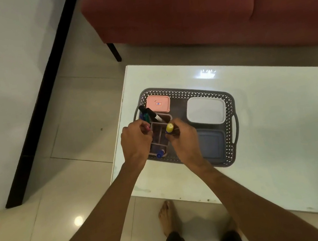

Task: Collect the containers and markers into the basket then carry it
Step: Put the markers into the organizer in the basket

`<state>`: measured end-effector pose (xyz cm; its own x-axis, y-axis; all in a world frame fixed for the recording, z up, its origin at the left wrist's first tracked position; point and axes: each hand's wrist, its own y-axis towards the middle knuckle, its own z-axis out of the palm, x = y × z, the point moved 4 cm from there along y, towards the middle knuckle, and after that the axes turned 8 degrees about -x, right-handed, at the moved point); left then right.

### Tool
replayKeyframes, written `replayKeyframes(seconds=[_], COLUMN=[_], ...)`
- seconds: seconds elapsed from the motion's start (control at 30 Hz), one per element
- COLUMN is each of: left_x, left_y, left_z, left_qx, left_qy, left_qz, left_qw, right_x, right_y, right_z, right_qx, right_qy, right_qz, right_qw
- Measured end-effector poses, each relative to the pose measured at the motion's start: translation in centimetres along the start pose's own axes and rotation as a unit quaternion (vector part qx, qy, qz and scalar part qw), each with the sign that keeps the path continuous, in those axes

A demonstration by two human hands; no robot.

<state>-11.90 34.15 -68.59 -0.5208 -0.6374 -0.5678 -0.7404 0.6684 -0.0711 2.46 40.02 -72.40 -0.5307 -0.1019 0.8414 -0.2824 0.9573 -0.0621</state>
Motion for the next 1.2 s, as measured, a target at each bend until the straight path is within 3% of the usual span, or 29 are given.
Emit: replayKeyframes(seconds=[0.53,1.2], left_x=[1.1,1.3], left_y=[0.0,-1.9], left_z=[0.1,-3.0], left_qx=[0.022,-0.029], left_qy=[0.002,-0.071], left_qz=[-0.031,0.008], left_qw=[0.999,0.997], right_x=[-1.1,-1.3], right_y=[0.1,-1.6], right_z=[2.3,-3.5], right_qx=[0.063,-0.041], right_qy=[-0.124,-0.052], right_qz=[-0.003,-0.004], right_qw=[0.990,0.998])
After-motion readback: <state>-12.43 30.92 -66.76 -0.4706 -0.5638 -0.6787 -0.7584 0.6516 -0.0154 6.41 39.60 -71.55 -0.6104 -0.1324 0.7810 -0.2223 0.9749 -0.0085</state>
